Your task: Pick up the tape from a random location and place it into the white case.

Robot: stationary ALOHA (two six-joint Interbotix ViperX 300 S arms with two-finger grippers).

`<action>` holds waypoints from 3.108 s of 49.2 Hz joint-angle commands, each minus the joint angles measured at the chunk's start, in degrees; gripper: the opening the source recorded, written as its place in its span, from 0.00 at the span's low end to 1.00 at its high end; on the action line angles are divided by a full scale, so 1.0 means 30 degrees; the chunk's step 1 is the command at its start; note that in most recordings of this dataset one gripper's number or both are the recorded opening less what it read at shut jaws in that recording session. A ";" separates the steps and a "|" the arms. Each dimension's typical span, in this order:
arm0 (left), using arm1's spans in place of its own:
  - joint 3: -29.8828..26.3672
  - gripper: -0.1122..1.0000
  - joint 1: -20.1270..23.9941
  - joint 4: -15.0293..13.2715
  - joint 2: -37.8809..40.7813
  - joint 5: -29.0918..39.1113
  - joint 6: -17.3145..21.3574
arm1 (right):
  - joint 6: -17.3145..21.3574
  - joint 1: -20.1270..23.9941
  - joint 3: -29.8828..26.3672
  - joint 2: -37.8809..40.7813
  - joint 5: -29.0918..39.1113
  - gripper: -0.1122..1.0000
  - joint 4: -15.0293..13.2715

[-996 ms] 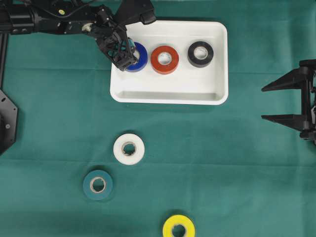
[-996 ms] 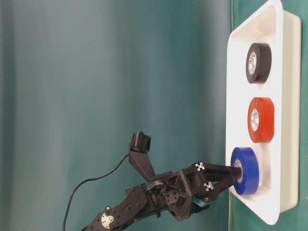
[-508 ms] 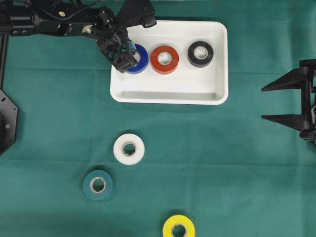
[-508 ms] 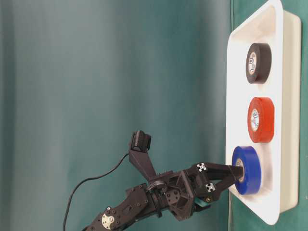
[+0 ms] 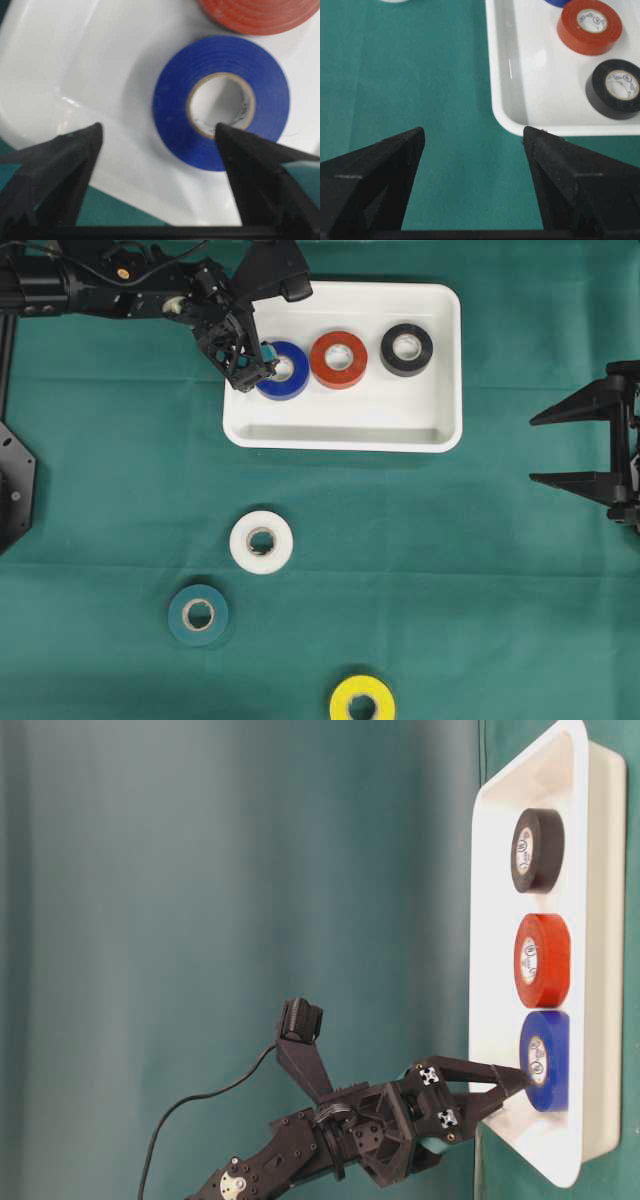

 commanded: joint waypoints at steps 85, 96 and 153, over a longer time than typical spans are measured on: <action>0.2666 0.98 -0.6768 -0.0029 -0.8555 -0.1084 0.1172 | 0.0117 0.0029 -0.1406 -0.0029 0.1113 0.78 0.0029; 0.5391 0.98 -0.6943 -0.0059 -1.2773 -0.3896 0.1201 | 0.0000 0.0029 -0.1670 -0.0381 0.1494 0.78 -0.0088; 1.3418 0.98 -0.7383 -0.0176 -2.4375 -0.4922 0.1143 | 0.0000 0.0029 -0.1670 -0.0703 0.0293 0.78 -0.0557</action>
